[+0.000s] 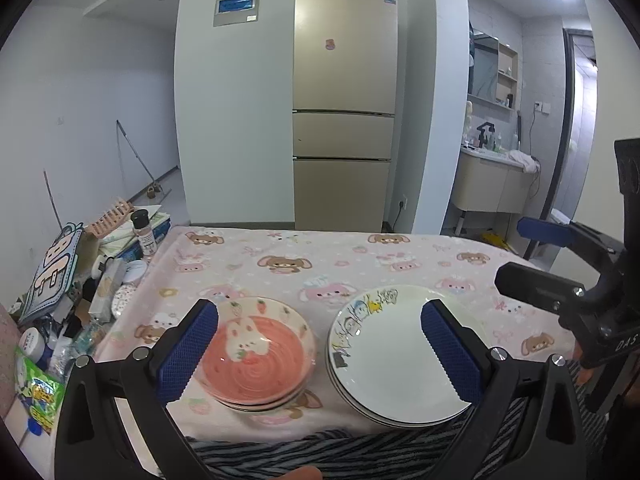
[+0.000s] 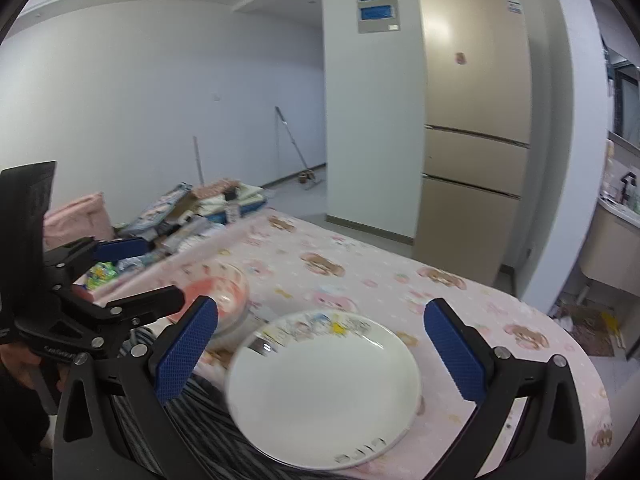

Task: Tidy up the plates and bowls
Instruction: 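Move both grippers to the pink bowls nested in the white bowl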

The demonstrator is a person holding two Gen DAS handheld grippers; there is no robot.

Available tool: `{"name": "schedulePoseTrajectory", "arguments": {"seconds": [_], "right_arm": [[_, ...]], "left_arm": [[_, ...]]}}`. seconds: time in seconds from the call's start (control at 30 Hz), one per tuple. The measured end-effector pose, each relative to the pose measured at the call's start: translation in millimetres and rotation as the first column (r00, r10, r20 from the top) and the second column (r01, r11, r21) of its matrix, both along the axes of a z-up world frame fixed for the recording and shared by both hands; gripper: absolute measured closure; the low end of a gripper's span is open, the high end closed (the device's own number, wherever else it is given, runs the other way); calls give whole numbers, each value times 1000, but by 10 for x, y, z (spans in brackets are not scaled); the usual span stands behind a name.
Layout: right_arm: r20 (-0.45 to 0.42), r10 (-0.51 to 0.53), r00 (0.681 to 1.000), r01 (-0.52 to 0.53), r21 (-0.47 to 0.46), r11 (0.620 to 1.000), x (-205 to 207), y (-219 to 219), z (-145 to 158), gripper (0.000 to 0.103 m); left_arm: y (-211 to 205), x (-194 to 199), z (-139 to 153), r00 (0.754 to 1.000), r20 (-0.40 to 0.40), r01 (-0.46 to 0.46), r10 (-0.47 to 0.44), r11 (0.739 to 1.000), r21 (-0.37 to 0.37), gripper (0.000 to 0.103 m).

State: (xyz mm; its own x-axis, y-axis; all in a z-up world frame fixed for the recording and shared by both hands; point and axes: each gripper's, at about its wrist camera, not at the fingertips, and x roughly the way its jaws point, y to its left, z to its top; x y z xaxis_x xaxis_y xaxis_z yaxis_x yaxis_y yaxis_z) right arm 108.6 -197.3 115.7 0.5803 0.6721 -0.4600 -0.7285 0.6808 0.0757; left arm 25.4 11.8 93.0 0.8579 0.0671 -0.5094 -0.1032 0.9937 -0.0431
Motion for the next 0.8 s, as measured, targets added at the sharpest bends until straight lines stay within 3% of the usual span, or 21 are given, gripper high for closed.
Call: {"name": "schedulePoseTrajectory", "arguments": {"seconds": [0.23,0.37,0.53,0.67,0.8], "right_arm": [[0,75,997,-75,-51,996,104,373,173,0],[-34,121,992,-122,-49,991,178,573,133,0],[-133,189,973,-197,-48,979,362,876,-104,0],[-219,198,955,-213,-46,976,551,1068,-344,0],[-311,219,925,-247,-53,967,695,1246,-625,9]], "left_arm": [[304,49,204,999,-43,-24,22,999,-37,0],[516,118,152,996,-79,-51,45,996,-75,0],[761,200,-54,987,-150,-84,65,988,-127,0],[969,264,-264,975,-215,-103,56,971,-214,0],[1142,320,-530,957,-280,-157,80,951,-267,0]]}}
